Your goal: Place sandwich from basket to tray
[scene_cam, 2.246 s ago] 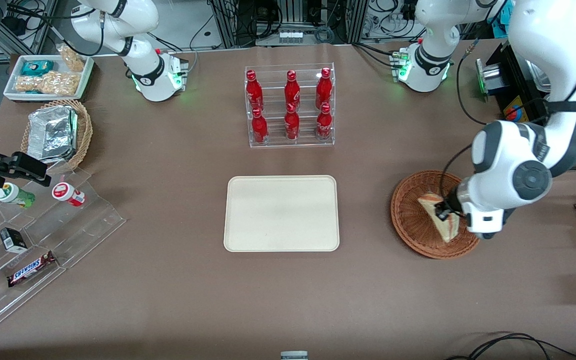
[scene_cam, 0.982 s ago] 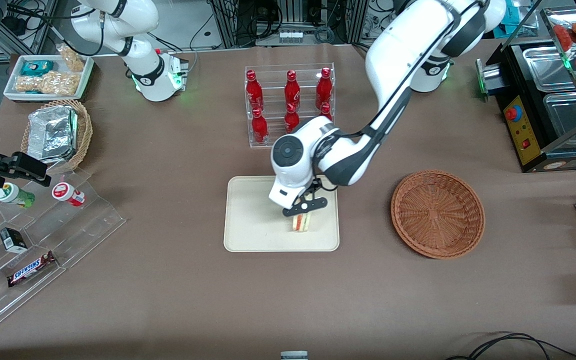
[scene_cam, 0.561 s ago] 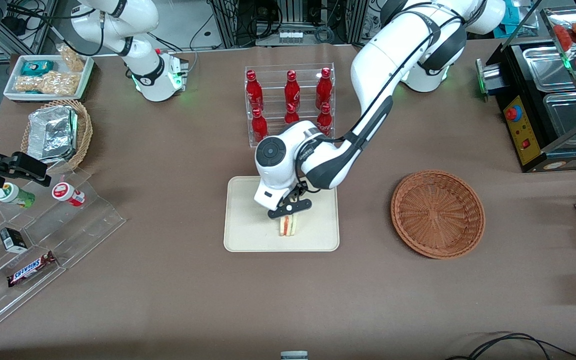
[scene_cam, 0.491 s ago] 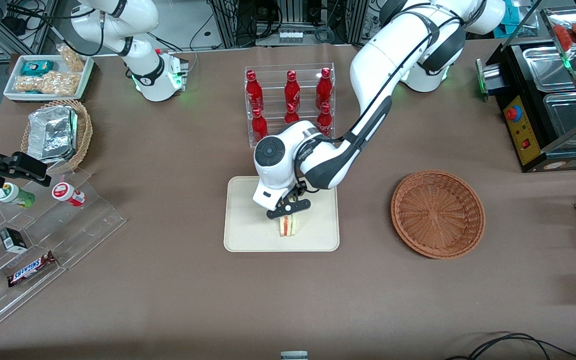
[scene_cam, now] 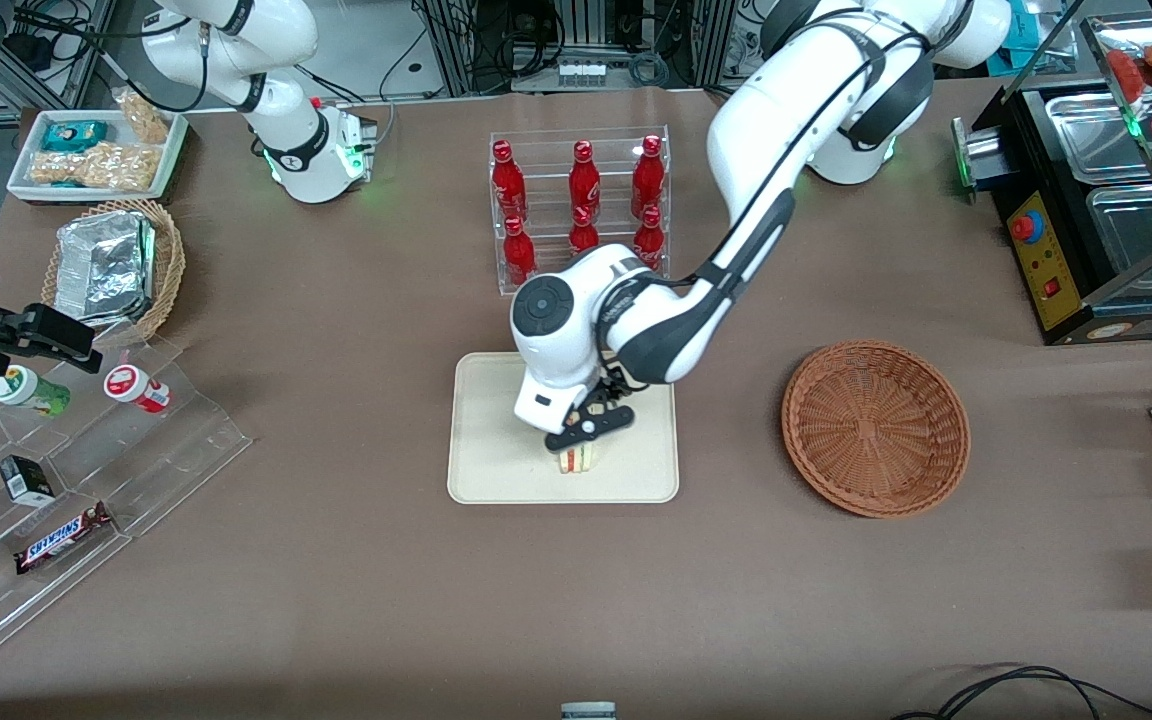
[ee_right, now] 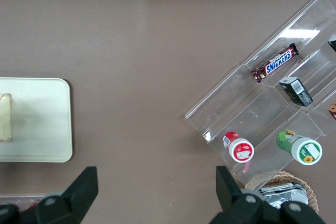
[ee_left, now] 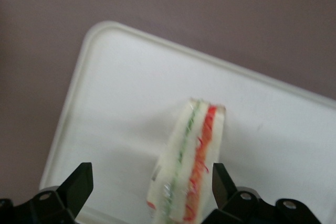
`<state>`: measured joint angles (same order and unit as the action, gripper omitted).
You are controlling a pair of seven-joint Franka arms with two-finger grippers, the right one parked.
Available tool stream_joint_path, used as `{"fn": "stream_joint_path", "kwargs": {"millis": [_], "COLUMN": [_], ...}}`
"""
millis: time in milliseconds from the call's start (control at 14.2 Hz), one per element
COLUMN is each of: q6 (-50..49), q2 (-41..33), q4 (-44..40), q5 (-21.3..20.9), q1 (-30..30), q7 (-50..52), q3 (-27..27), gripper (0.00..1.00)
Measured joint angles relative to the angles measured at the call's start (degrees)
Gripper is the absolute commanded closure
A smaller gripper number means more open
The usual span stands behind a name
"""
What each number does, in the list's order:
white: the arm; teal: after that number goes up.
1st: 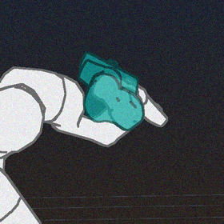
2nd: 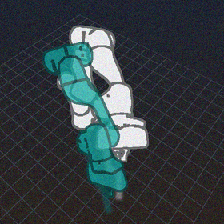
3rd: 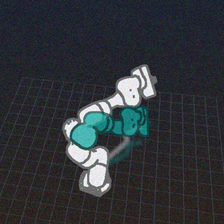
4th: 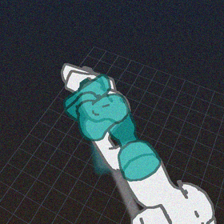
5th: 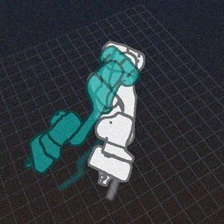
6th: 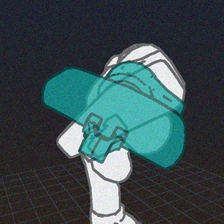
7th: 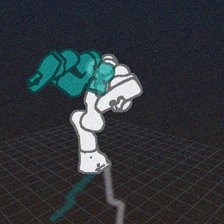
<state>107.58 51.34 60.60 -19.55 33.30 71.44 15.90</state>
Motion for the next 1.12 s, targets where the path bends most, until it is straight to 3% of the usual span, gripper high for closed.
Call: {"fn": "stream_joint_path", "kwargs": {"millis": [140, 421, 561, 842, 1123], "q6": [-6.0, -21.0, -26.8, -37.4, -39.8], "q2": [-4.6, -15.7, -19.8, -24.9, -27.9], "q4": [-1.1, -1.2, -1.0, -0.7, 0.9], "q5": [1.6, 11.0, 13.7, 14.4, 14.5], "q1": [-4.0, -15.1, -22.0, -33.3, -40.9], "q7": [-1.7, -17.7, -24.6, -37.8, -42.5], "q3": [0.1, -0.3, -0.4, -0.5, -0.5], "gripper": [0.00, 0.00, 0.00, 0.00, 0.00]}}
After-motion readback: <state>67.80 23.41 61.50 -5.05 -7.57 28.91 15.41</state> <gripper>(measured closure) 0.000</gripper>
